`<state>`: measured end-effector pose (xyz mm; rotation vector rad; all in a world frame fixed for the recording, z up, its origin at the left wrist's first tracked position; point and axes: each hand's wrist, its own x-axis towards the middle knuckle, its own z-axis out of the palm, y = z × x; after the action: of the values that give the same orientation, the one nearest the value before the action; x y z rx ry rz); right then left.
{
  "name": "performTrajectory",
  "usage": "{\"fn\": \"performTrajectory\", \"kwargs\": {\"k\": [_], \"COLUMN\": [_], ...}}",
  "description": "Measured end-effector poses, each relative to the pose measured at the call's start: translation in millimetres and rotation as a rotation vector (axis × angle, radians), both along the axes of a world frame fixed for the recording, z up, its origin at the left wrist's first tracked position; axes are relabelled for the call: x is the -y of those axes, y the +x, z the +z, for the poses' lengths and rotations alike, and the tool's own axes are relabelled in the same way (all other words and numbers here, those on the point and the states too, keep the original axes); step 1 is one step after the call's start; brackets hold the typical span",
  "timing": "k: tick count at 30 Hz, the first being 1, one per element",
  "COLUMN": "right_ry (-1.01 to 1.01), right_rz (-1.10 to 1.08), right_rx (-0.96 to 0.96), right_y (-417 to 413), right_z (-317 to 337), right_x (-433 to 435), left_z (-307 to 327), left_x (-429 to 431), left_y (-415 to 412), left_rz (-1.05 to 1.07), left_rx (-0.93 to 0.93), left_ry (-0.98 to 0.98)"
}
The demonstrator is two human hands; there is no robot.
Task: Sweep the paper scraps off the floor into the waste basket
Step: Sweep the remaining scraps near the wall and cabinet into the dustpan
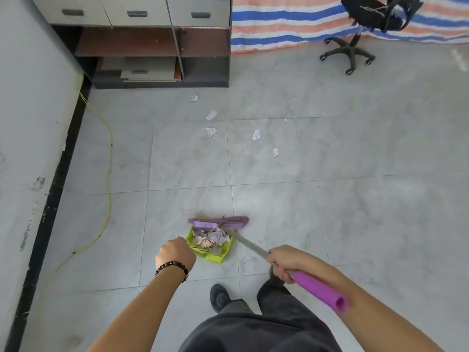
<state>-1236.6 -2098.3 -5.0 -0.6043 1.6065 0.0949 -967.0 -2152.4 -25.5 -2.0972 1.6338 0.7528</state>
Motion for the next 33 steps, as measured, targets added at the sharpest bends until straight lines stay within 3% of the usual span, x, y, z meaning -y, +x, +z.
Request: {"fn": "performTrajectory", "kwargs": {"k": [4,11,21,33], "right_ry": [0.183,0.072,-0.23,-0.34], "right_rz": [-0.31,-0.642,-0.529,-0.552], "right_rx": [0.137,0.241,0.049,-0.036], "right_y": [-23,-21,-97,-268], "right_z": [35,42,7,-28], "right_x": [22,39,125,366], "left_z": [6,19,16,12], "left_x": [-4,18,121,298], "left_y": [12,4,-67,-198], "left_rz": [0.01,0.038,0.031,0.064], "left_rx": [-0.017,-0.047,-0.038,0.053], "left_ry": [0.0,-0.052,-0.072,-0.15]}}
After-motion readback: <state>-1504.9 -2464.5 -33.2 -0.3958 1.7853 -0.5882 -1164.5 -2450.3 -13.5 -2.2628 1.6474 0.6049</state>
